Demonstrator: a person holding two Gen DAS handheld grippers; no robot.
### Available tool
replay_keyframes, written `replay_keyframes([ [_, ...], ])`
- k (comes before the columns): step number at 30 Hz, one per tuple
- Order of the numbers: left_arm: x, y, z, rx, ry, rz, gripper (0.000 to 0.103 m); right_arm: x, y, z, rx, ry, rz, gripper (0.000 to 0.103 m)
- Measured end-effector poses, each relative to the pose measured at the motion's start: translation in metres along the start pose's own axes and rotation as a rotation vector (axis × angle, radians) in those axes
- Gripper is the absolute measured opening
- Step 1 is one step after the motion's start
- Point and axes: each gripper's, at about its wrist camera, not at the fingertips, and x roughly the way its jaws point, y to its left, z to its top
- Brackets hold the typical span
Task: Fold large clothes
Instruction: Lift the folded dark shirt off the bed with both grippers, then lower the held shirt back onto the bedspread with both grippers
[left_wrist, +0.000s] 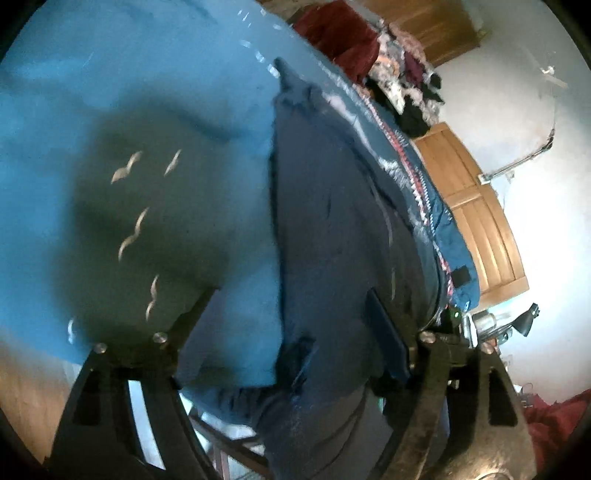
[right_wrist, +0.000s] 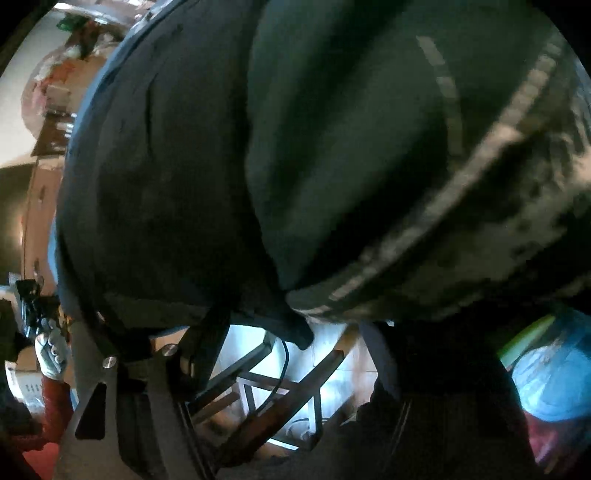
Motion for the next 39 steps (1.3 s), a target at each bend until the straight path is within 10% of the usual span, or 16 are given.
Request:
replay_keyframes([
  [11, 0.021, -0.023, -0.020, 0.162, 0.118, 0.086, 0.075, 0.002, 0.009, -0.002, -0.052, -0.022, 0.040, 0.073],
  [15, 0.036, -0.026, -0.027, 0.182, 0.175, 0.040, 0.031, 0.001, 0.011, -0.004, -0.044, -0.016, 0.079, 0.061],
  [18, 0.037, -0.029, -0.029, 0.185, 0.173, 0.002, 0.026, -0.006, -0.002, -0.009, 0.011, -0.024, 0.148, 0.054],
  [39, 0.041, -0.036, -0.030, 0.179, 0.182, -0.032, 0.032, -0.039, 0.021, -0.035, -0.126, -0.032, 0.079, 0.043],
])
